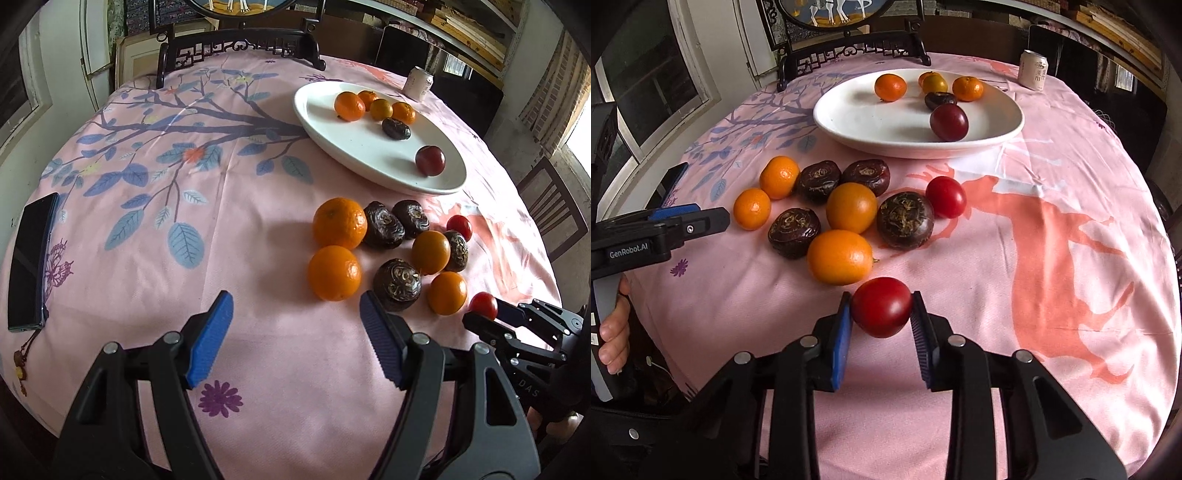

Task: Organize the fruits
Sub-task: 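Grasp a red plum with the right tool while the left tool grasps a mandarin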

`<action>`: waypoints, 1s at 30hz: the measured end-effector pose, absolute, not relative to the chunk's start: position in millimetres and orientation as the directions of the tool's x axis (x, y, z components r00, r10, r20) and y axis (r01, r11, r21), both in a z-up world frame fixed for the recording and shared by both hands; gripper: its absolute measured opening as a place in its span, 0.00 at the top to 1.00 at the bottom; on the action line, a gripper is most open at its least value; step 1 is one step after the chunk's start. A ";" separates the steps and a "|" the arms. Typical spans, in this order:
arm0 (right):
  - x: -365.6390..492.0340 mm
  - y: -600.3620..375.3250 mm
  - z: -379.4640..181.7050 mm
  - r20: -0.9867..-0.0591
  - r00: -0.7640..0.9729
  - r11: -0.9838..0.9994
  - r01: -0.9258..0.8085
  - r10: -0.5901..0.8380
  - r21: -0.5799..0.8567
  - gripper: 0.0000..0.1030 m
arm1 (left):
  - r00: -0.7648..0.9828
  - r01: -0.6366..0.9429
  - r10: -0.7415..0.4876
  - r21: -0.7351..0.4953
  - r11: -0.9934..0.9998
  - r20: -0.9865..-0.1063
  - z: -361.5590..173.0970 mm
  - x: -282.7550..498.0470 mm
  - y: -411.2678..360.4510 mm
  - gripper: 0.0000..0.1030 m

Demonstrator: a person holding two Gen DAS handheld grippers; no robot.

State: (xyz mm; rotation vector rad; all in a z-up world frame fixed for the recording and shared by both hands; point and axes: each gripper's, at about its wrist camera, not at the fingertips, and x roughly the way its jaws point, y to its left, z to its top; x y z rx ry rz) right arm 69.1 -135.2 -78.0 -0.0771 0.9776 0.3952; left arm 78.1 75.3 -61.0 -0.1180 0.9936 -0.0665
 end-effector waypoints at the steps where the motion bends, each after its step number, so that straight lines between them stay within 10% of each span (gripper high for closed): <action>1: 68.2 -137.6 -76.0 -0.817 0.497 0.928 -0.354 0.292 0.116 0.69 | 0.541 0.008 -0.111 -0.127 0.992 -0.834 -62.4 79.3 72.8 0.29; 6: 65.7 -145.8 -73.6 -0.812 0.505 0.933 -0.336 0.294 0.129 0.69 | 0.519 0.011 -0.104 -0.115 0.993 -0.848 -74.8 94.5 62.7 0.30; 13: 66.1 -160.1 -73.0 -0.806 0.512 0.941 -0.297 0.298 0.160 0.69 | 0.512 0.005 -0.119 -0.136 0.991 -0.851 -80.6 109.2 56.4 0.65; 30: 62.2 -152.4 -60.7 -0.780 0.538 0.934 -0.319 0.320 0.163 0.69 | 0.546 0.090 -0.220 -0.204 0.975 -0.808 -44.9 77.3 46.0 0.65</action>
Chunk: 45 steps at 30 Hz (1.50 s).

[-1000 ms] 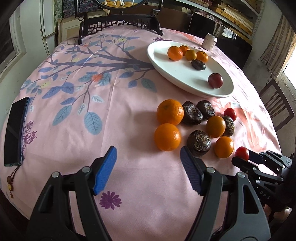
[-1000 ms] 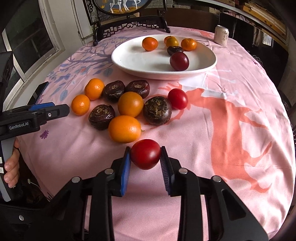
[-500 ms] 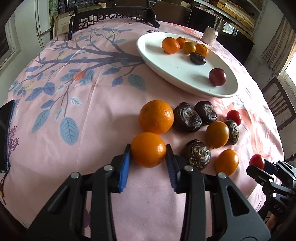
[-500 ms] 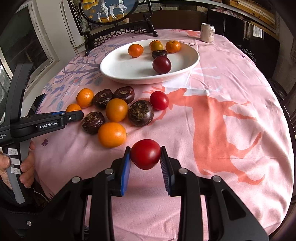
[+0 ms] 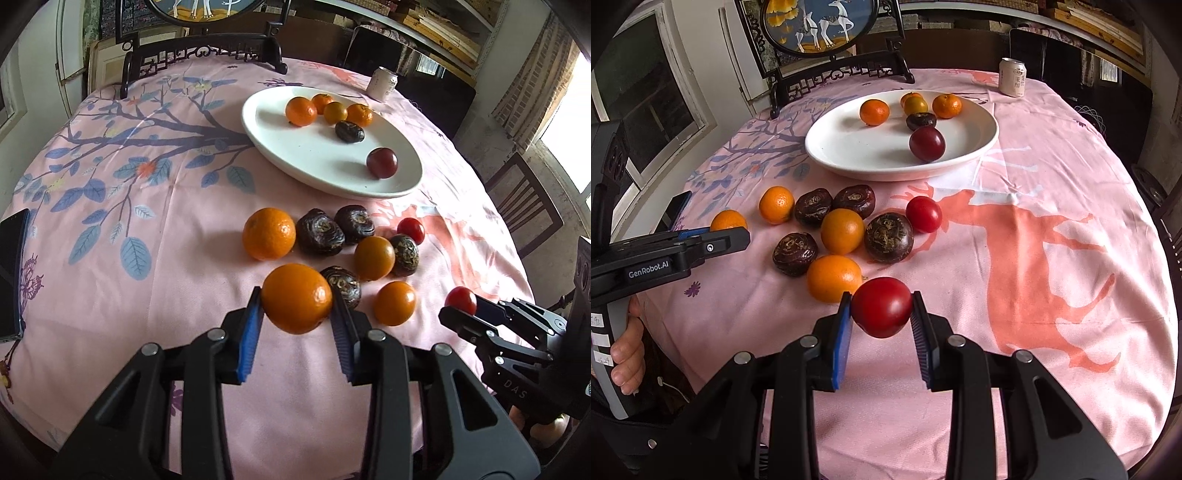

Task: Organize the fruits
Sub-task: 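Grasp a red plum with the right tool while the left tool grasps a mandarin, then place the red plum and mandarin on the plate, opening both tools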

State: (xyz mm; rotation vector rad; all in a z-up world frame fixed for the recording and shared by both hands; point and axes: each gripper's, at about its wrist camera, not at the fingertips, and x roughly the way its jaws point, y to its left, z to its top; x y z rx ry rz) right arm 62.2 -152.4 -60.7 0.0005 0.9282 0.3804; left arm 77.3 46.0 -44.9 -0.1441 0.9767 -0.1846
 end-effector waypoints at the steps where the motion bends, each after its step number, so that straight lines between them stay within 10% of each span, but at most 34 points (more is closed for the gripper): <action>1: 61.9 -151.3 -59.5 -0.778 0.540 0.933 -0.323 0.320 0.160 0.69 | 0.546 0.099 -0.224 -0.203 0.974 -0.807 -43.5 76.6 43.7 0.65; 39: 306.3 -83.6 -41.5 -0.788 0.540 0.921 -0.381 0.294 0.082 0.69 | 0.467 0.032 -0.171 -0.177 0.984 -0.867 -37.8 331.6 49.4 0.64; 42: 307.2 -85.4 -40.8 -0.779 0.561 0.928 -0.366 0.280 0.070 0.46 | 0.493 0.024 -0.170 -0.182 0.983 -0.853 -33.6 333.6 51.8 0.47; 45: 300.3 -87.7 -30.0 -0.771 0.579 0.929 -0.367 0.265 0.044 0.46 | 0.535 0.030 -0.179 -0.193 0.981 -0.826 -15.8 323.4 54.7 0.39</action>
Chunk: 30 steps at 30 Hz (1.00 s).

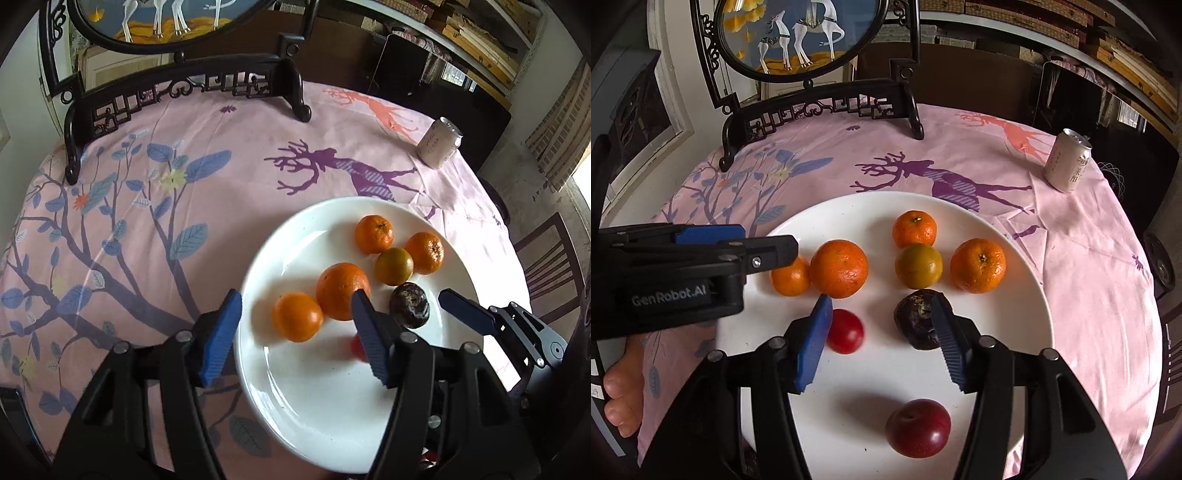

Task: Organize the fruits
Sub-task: 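Place the red plum and mandarin on the plate, opening both tools, then grasp a dark brown fruit with the right tool while the left tool grasps another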

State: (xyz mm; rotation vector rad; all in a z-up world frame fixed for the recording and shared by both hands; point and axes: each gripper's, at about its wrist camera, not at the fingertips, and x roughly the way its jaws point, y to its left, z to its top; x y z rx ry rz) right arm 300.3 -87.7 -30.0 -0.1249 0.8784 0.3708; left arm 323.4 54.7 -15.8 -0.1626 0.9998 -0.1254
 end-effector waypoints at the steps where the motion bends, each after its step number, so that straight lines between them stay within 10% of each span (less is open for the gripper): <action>1: 295.5 -89.6 -24.7 -0.766 0.588 0.930 -0.365 0.260 0.036 0.46 | 0.546 0.034 -0.187 -0.201 0.979 -0.817 -8.6 316.9 56.0 0.39; 30: 85.3 -144.8 -45.2 -0.773 0.588 0.944 -0.327 0.238 0.042 0.46 | 0.567 0.089 -0.184 -0.163 0.983 -0.803 -46.9 76.6 56.3 0.30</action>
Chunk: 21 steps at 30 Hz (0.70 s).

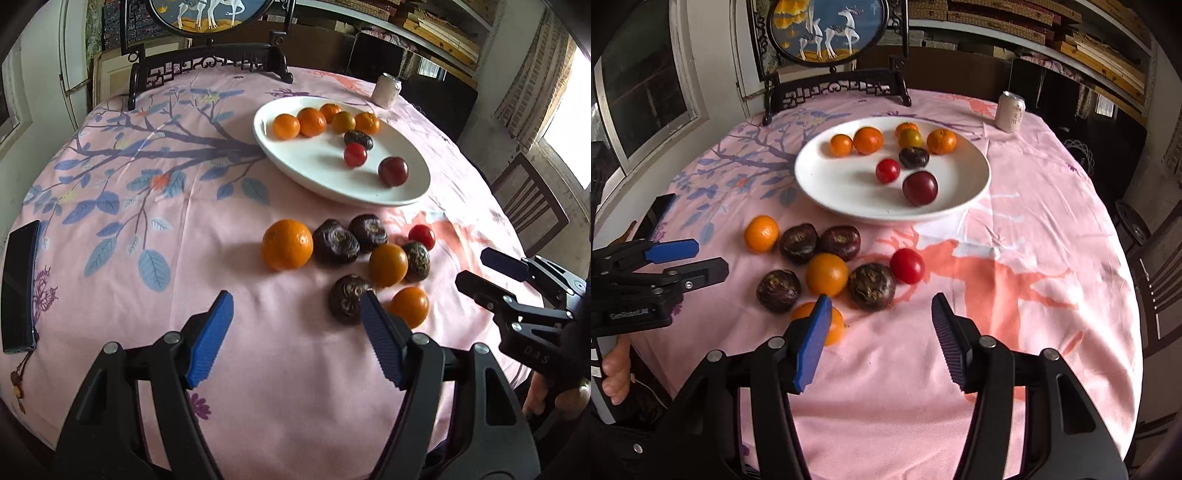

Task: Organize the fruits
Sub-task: 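Grasp a dark brown fruit with the right tool while the left tool grasps another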

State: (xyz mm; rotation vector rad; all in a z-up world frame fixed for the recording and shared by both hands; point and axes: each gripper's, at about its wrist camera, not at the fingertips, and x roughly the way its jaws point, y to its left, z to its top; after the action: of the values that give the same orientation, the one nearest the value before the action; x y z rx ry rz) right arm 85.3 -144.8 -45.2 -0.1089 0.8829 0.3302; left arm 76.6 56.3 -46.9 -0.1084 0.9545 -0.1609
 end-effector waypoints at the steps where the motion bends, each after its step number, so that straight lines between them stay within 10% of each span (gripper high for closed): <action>1: 88.0 -146.6 -51.9 -0.781 0.570 0.940 -0.335 0.256 0.064 0.48 | 0.560 0.093 -0.185 -0.161 0.983 -0.808 -50.1 75.5 55.2 0.30; 21: 125.0 -125.4 -74.4 -0.809 0.520 0.926 -0.369 0.275 0.077 0.62 | 0.516 0.112 -0.170 -0.131 0.985 -0.840 -66.2 78.3 43.7 0.30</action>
State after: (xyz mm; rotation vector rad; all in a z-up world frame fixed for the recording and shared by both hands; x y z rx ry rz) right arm 125.0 -125.4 -74.4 -0.1094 0.9482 0.3868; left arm 78.3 43.7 -66.2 -0.0625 1.0152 -0.1695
